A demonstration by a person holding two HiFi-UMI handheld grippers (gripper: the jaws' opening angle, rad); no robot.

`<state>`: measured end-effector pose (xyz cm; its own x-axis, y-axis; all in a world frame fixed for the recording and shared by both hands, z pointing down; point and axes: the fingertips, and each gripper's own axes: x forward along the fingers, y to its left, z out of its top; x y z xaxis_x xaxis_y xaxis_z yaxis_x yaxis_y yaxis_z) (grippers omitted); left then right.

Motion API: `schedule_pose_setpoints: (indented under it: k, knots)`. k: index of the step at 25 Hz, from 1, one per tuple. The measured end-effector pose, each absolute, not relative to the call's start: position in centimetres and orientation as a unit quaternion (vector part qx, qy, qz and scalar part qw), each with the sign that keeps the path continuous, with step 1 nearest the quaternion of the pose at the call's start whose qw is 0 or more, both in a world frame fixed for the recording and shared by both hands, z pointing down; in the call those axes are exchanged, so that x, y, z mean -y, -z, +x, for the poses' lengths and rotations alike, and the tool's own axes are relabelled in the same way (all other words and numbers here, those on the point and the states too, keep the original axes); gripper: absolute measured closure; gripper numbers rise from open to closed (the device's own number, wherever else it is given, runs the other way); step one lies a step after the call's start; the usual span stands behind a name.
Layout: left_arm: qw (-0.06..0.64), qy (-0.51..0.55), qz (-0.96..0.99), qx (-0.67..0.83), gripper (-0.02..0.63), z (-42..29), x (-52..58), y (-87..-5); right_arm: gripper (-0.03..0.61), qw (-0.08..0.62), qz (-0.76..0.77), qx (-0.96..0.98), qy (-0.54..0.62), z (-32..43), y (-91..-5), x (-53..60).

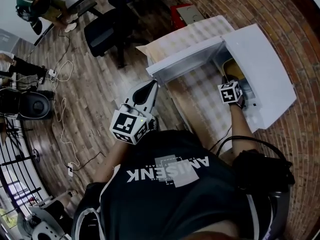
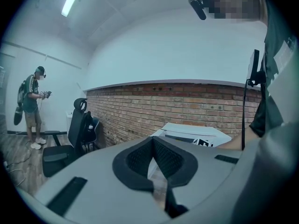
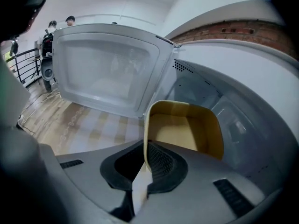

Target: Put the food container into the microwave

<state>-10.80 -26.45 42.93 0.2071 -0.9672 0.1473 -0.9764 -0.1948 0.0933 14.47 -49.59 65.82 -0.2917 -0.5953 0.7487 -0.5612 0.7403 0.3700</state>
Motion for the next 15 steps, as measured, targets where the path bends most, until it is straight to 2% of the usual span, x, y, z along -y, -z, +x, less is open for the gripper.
schedule_pose_setpoints:
  k: [15]
  knots:
    - [0.089, -0.028, 0.747, 0.659, 0.603, -11.8, 24.7, -43.4, 0.532, 0.5, 0.408, 0.763, 0.009, 17.5, -68.3, 52.1]
